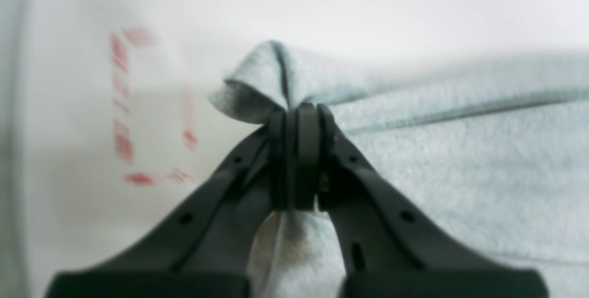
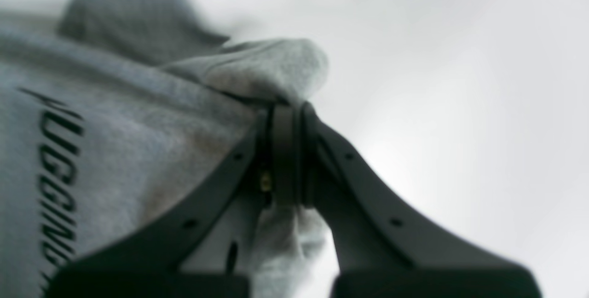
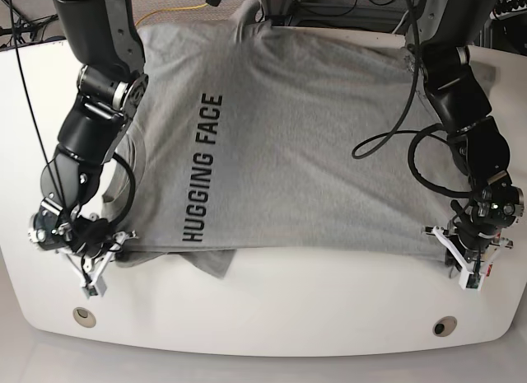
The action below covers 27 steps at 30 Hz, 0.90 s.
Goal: Fold the T-shirt properly
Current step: 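Lift the hem with both grippers and fold it over toward the collar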
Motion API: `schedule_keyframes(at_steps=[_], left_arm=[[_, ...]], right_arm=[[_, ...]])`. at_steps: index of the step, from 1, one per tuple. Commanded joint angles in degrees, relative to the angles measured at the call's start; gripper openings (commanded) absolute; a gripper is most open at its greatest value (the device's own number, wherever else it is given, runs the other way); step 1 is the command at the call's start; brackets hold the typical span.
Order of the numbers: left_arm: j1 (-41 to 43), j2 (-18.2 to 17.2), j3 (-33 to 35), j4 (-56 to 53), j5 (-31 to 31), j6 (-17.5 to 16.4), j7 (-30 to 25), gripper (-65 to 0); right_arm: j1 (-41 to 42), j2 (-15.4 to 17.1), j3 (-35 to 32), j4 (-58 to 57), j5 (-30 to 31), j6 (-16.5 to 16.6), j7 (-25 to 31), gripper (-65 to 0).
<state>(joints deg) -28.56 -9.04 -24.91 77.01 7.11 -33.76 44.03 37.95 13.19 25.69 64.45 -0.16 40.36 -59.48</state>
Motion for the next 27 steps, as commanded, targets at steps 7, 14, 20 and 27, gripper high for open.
schedule_keyframes(at_steps=[7,14,20,27], left_arm=[[-8.3,1.2,0.0,13.8,-0.3,0.5,5.8,-65.0],[-17.6,0.8,0.0,20.6,-0.3,0.5,12.5,-65.0],[-28.5,-1.6,0.0,23.5,-0.3,0.5,16.9,-65.0],[-32.0,-2.0,1.2,23.9,-0.4,0.3,19.5,-65.0]], right_arm=[[13.8,5.6,-8.2,1.6,-0.1,-0.4,-2.5,-65.0],[27.0,8.6,-13.9,1.7,0.0,-0.4,-7.5,-65.0],[36.8,9.2,-16.6,1.9,0.0,-0.4,-12.4,-65.0],[36.8,10.1,-16.7,5.5,0.1,-0.4,-17.5,-65.0]])
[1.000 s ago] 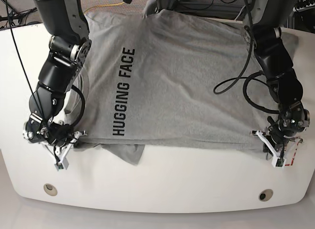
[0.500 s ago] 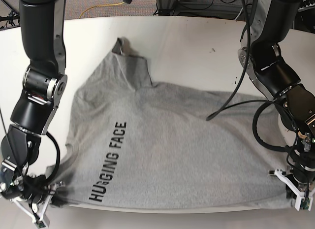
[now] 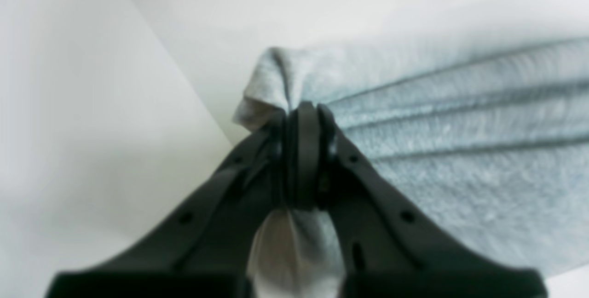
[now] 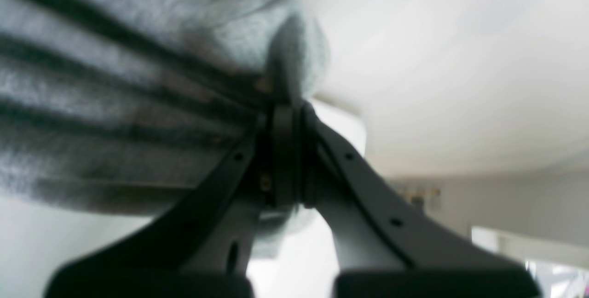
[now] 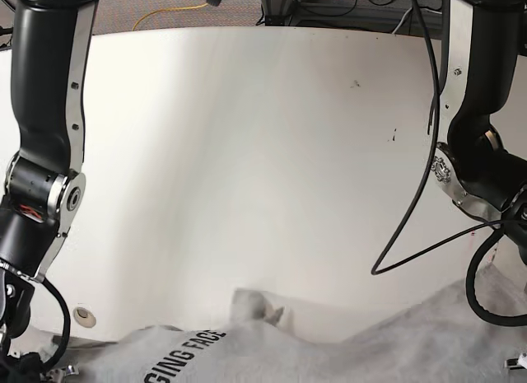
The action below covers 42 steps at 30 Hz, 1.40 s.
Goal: Fold the T-shirt properly
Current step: 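Lift the hem with both grippers and fold it over toward the collar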
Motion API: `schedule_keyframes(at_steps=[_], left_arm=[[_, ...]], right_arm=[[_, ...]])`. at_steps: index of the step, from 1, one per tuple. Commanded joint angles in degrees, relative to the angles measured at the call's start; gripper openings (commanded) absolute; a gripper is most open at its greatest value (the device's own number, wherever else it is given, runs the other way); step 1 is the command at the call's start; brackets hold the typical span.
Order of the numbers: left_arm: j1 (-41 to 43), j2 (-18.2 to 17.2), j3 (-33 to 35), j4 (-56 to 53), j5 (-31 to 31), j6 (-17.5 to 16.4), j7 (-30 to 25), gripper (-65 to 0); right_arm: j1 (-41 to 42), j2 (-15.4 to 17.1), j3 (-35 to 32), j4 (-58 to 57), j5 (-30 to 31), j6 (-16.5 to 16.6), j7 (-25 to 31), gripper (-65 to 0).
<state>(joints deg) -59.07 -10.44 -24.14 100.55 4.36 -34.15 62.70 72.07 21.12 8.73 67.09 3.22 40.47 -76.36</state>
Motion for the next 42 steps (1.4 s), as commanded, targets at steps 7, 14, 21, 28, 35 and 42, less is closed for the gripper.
schedule_keyframes(at_steps=[7,14,21,28,35,42], left_arm=[[9.7,-0.1,0.9,4.6,2.4,-3.3,0.9,-65.0],[26.6,1.8,0.5,8.4,2.4,-5.8,0.5,-65.0],[42.0,2.9,-0.1,10.1,2.4,-5.8,-5.5,-65.0],[53.9,4.0,-2.7,10.3,2.3,-5.8,-9.8,-65.0],[61.7,4.2,-4.8,10.5,2.3,-5.8,-10.0,-65.0],[66.0,4.2,-7.6,10.5,2.4,-5.8,-10.0,-65.0]], right_arm=[[-5.4,2.4,2.8,14.5,-3.2,-0.5,-2.7,-65.0],[-25.4,1.4,8.5,25.6,-3.2,-0.5,-3.1,-65.0],[-44.4,-3.1,15.5,33.2,-3.3,-0.5,-2.0,-65.0],[-56.6,-6.3,18.7,36.5,-3.3,-0.5,-1.0,-65.0],[-63.5,-8.2,22.8,36.6,-3.3,-0.5,-1.0,-65.0],[-70.5,-10.6,23.0,41.8,-3.3,-0.5,-1.0,-65.0]])
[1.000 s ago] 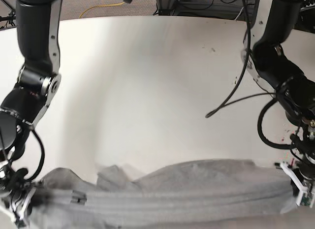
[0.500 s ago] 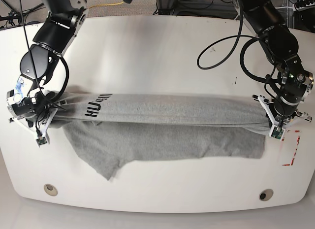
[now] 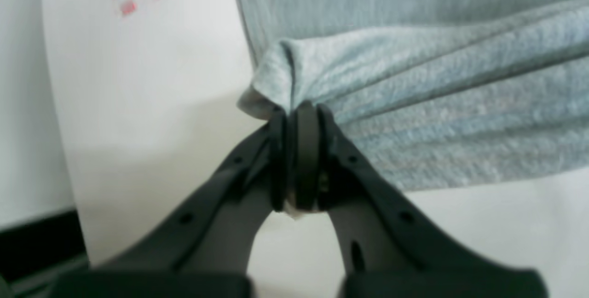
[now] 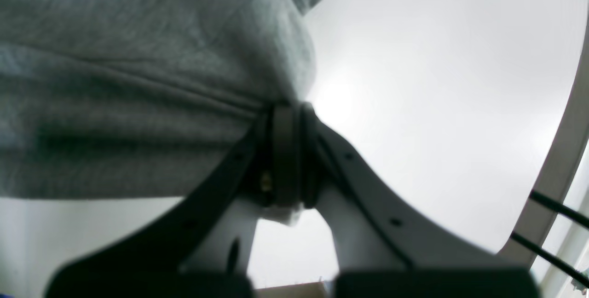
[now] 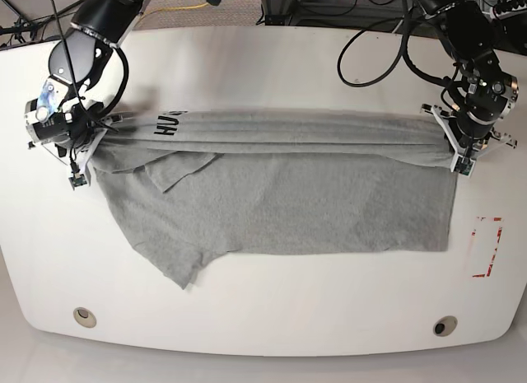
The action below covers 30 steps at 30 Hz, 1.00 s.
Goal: Fold the T-shirt properly
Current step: 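Lift the hem with both grippers and fold it over toward the collar, then lower the hem at the collar edge and open both grippers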
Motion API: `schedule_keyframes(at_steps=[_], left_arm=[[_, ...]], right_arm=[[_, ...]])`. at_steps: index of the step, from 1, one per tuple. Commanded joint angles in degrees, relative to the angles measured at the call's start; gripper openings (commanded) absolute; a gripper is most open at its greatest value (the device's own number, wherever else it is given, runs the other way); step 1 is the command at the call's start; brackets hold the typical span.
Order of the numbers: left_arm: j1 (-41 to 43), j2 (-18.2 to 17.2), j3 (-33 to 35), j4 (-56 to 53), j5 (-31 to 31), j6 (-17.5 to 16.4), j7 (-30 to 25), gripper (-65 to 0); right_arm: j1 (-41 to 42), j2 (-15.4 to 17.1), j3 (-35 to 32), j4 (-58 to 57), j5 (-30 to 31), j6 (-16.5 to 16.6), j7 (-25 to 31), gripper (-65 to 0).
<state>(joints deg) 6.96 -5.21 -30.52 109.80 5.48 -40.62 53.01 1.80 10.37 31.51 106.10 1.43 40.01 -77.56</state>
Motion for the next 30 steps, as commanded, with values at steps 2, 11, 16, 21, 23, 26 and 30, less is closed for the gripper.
schedule_keyframes(at_steps=[2,11,16,21,23,26,30], left_arm=[[1.0,-1.0,-1.3,1.3,1.3,0.6,-0.3,-65.0],[6.1,-1.2,-1.3,1.1,1.3,0.6,-0.3,-65.0],[8.8,-1.8,-1.3,1.1,1.3,0.6,-0.2,-61.8],[11.1,-4.1,-1.0,0.9,1.3,0.6,-0.1,-38.3],[11.6,-4.2,-1.4,0.8,1.3,0.6,-0.1,-30.8],[12.3,-4.3,-1.5,0.9,1.3,0.6,-0.1,-24.2],[12.0,-6.4,-4.0,1.3,0.9,0.6,0.0,-24.2]], right_arm=[[-2.0,-0.6,0.3,4.2,-1.5,0.0,0.2,-65.0],[-8.3,-2.5,0.4,5.1,-1.5,0.0,0.2,-60.6],[-12.1,-2.7,1.1,7.1,-1.5,0.0,0.2,-48.0],[-14.5,-4.7,4.1,7.3,-1.5,0.0,0.2,-34.4],[-15.3,-5.0,5.4,7.4,-1.4,0.0,0.2,-30.4],[-16.0,-4.7,8.6,8.8,4.0,0.0,-0.1,-25.7],[-17.0,-3.0,13.5,9.7,13.5,0.0,-2.4,-24.7]])
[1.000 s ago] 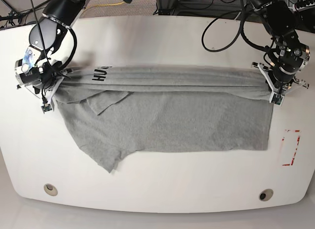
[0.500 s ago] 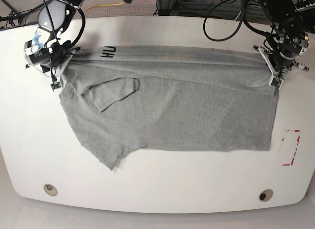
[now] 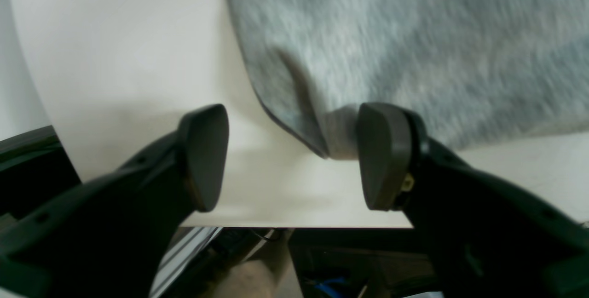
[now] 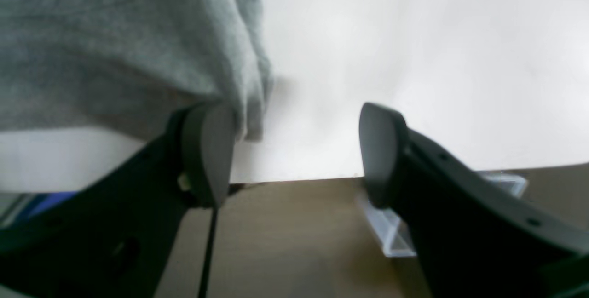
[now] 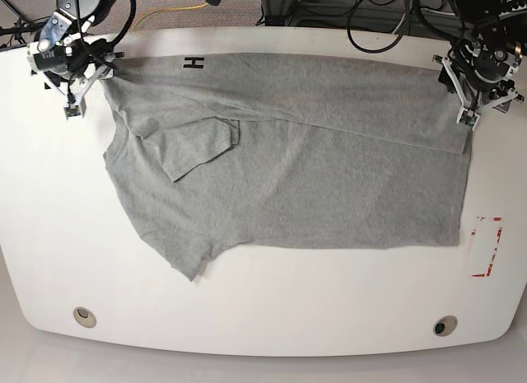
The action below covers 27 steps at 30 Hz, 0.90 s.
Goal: Fold the T-shirt properly
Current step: 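Lower the hem at the collar edge and open both grippers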
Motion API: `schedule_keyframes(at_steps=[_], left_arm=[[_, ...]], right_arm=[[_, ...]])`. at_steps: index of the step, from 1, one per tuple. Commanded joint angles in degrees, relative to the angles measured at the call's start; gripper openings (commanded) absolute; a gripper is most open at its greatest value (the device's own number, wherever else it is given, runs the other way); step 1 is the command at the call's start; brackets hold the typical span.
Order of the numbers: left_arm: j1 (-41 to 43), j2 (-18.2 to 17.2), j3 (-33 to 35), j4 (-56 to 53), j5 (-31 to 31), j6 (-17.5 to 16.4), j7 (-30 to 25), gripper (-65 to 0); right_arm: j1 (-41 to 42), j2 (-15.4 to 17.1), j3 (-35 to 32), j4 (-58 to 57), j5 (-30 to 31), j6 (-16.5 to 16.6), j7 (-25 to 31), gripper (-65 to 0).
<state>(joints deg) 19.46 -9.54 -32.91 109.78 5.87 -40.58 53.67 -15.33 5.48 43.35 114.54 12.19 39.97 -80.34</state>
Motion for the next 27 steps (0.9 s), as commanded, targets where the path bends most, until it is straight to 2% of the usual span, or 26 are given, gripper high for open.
schedule_keyframes(at_steps=[1,5,8,16,20,24,27], left_arm=[[-0.9,-2.4,-2.5,2.4,-0.5,0.6,-0.6,-24.2],[-1.2,-2.3,-6.9,5.4,-7.4,0.6,-0.5,-24.2],[-2.9,-2.1,-7.7,4.4,-10.7,0.6,-0.2,-24.2],[-5.5,0.6,-0.8,-1.6,-11.1,0.6,-0.4,-24.2],[-5.3,-0.3,1.7,-6.1,-11.1,0.6,-0.5,-24.3],[-3.9,-1.4,0.1,-9.2,-11.0,0.6,-0.5,-24.3],[-3.6,-3.5,-0.6,-11.8,-10.1,0.6,-0.5,-24.3]], right_arm=[[0.0,2.6,3.4,1.3,5.6,0.0,0.3,-24.7],[-1.9,3.4,7.2,1.2,15.1,0.0,0.3,-24.9],[-1.2,3.4,7.4,1.0,19.1,0.0,0.3,-24.9],[3.8,0.7,4.3,-2.8,15.7,0.0,0.3,-24.9],[5.1,-0.8,1.3,-6.9,12.5,0.0,0.3,-25.0],[5.0,-1.4,1.1,-10.1,11.6,0.0,2.8,-25.0],[5.0,-1.4,1.4,-13.0,10.5,0.0,3.0,-25.0]])
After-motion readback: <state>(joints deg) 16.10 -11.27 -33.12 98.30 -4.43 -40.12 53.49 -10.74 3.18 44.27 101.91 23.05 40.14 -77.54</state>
